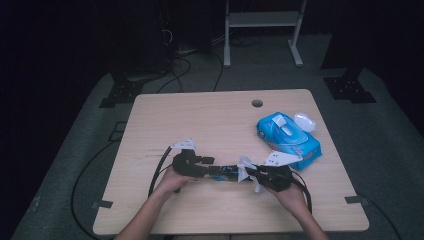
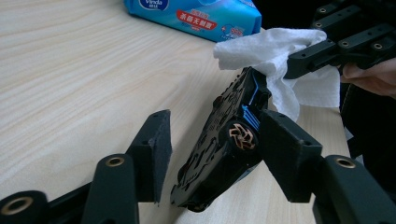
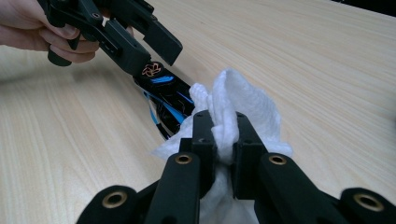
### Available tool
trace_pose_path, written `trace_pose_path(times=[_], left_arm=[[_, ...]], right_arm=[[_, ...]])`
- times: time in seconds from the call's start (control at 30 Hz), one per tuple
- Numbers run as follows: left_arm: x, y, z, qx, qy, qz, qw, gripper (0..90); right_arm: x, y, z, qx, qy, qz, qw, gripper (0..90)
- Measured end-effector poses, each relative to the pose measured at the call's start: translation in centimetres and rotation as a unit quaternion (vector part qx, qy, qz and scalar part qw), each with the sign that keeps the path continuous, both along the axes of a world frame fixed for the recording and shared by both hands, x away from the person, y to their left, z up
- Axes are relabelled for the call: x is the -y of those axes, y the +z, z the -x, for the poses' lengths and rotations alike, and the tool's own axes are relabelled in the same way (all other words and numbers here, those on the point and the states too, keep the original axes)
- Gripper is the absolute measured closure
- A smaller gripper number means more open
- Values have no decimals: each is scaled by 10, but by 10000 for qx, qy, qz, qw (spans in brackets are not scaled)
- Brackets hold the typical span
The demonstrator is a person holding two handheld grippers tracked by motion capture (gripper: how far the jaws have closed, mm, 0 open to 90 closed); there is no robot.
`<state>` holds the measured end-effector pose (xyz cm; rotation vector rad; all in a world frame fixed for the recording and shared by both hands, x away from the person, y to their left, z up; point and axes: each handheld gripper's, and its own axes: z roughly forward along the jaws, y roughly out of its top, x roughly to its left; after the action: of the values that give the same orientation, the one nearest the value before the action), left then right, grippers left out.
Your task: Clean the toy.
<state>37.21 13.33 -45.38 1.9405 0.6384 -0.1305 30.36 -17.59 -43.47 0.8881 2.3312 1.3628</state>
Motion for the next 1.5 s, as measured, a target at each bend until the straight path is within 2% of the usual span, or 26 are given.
trace_pose_path(times=[0.2,0.53,0.63,0.67,0.7,0.8,0.9,1.0,1.1,1.17,1.23,1.33,1.5], left_arm=[[0,-1,2,-5,-52,-56,10000,393],[2,-1,5,-31,-182,-225,9996,318],[5,-2,9,40,-256,-420,9988,309],[7,-3,11,118,-253,-578,9979,310],[7,-4,11,141,-260,-639,9975,310],[8,-7,13,163,-278,-689,9971,309],[10,-8,15,328,-304,-828,9956,298],[13,-9,16,399,-341,-871,9948,289],[14,-10,16,457,-347,-909,9942,281],[15,-9,17,511,-340,-909,9940,272],[15,-8,18,604,-366,-948,9930,253],[16,-9,21,791,-379,-1081,9903,198],[18,-14,22,947,-402,-1300,9862,160]], right_arm=[[-1,1,5,7,43,48,10000,819],[1,-1,14,-95,115,-44,9999,819],[1,-1,16,-116,151,-9,9998,818],[1,-2,17,-159,167,40,9997,818],[0,-5,17,-204,196,142,9995,818],[-2,-14,19,-337,224,272,9988,817],[-2,-18,20,-395,235,289,9985,817],[-2,-10,19,-361,265,85,9990,817],[-5,8,12,-100,243,-34,9997,817],[-7,16,3,-35,171,-53,9998,817],[-10,15,-8,-4,70,215,9997,816],[-13,0,-18,-268,1,486,9985,816],[-15,-15,-15,-382,71,601,9974,815]])
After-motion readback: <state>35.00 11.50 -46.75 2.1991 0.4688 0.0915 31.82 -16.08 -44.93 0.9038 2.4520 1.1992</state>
